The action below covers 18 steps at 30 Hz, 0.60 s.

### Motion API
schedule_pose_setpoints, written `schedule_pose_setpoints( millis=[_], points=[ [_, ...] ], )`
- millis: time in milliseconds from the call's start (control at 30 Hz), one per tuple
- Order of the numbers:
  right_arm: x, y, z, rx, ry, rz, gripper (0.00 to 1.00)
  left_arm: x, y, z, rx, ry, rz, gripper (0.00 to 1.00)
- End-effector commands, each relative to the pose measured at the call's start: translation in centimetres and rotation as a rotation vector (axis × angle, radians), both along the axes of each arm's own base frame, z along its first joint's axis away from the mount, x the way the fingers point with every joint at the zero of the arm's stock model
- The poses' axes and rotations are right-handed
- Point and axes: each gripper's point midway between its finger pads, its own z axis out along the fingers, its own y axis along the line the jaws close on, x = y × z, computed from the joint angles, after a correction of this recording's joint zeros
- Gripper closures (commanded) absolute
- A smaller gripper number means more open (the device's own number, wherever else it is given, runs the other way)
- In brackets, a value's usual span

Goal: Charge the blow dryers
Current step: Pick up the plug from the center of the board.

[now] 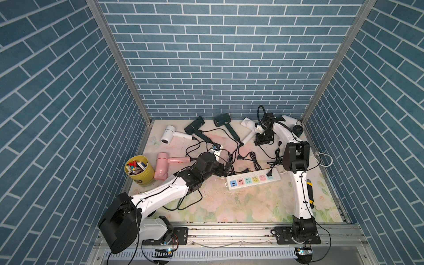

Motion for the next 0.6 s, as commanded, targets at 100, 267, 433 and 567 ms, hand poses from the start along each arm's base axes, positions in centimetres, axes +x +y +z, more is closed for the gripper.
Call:
schedule_pose_setpoints(
  millis=[100,267,433,567],
  points=[
    [-2.5,0.2,-2.7,-0.091,0.084,0.111,0.87,-0.2,0.1,0.3,-0.026,0.001,0.012,0.00],
    [-2.9,0.4,-0.3,-0.096,-0.003,0.104,1.00,-0.6,-0.1,1.0,-0.091,-0.004,-0.010,0.00],
    [-3.3,1.3,4.2,-0.063,-0.154,0.122,1.00,-0.9,-0.1,1.6,-0.123,0.004,-0.010,0.00],
    [-4.8,3.3,8.0,-0.021,-0.275,0.178,1.00,-0.9,-0.5,1.3,-0.140,0.029,-0.019,0.00]
  ],
)
